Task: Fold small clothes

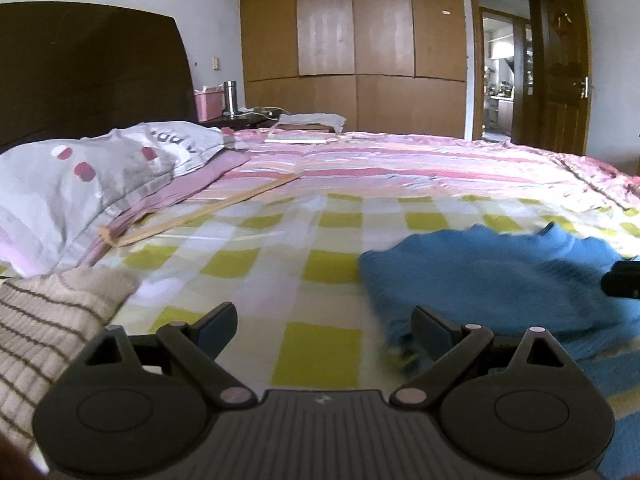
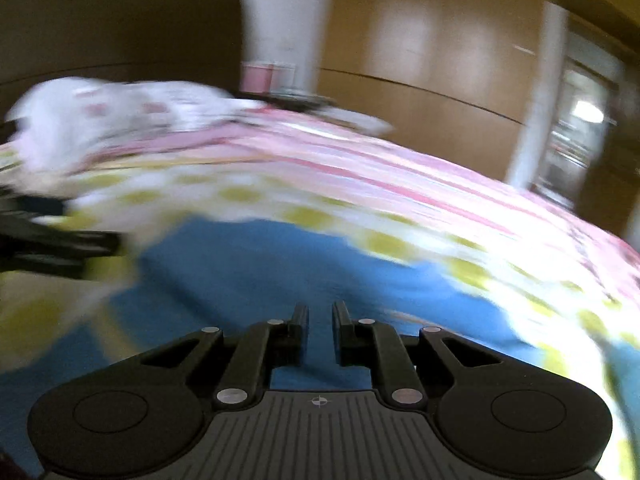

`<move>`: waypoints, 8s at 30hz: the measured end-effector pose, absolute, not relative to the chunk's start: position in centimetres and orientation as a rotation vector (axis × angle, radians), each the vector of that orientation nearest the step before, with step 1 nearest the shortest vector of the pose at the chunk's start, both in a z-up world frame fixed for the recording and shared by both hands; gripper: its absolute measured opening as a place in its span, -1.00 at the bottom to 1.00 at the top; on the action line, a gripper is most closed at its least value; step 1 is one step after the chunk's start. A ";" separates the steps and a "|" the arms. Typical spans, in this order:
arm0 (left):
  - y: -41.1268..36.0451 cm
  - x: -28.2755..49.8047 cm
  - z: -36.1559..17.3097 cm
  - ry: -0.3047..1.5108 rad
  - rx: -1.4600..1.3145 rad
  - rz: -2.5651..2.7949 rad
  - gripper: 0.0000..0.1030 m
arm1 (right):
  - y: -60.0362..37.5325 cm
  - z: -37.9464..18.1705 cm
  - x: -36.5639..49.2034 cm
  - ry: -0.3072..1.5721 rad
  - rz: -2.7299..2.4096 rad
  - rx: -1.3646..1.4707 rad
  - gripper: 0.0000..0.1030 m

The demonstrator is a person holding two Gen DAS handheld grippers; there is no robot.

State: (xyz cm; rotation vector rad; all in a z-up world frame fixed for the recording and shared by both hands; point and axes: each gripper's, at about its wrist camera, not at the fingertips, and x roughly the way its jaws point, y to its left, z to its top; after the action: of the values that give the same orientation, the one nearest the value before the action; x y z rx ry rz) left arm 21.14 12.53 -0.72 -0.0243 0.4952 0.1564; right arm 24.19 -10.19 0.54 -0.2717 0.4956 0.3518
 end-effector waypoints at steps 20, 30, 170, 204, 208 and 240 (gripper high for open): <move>7.7 25.9 -2.0 0.607 0.138 0.120 0.94 | -21.4 -1.5 29.5 0.714 0.174 0.152 -0.62; 7.3 26.0 -2.1 0.626 0.167 0.119 0.94 | -22.0 -1.5 30.3 0.794 0.207 0.201 -0.92; 9.0 5.0 -2.5 0.890 -0.043 -0.006 0.65 | -28.0 -2.5 0.9 0.739 0.059 0.366 -0.35; 9.6 5.1 -2.5 0.876 -0.092 -0.020 0.21 | -28.8 -3.4 1.8 0.841 0.199 0.611 -0.32; 9.1 5.1 -2.6 0.876 -0.064 -0.026 0.29 | -28.5 -3.3 1.7 0.842 0.193 0.604 -0.32; 11.4 6.4 -2.6 0.903 -0.338 -0.142 -0.72 | -27.9 -5.1 3.5 0.871 0.294 0.788 -0.79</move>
State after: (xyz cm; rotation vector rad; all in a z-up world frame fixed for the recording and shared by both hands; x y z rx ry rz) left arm 6.43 11.45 -2.56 -0.3381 0.9026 -0.1422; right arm 3.52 -27.88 -5.06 0.7883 0.8706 0.2937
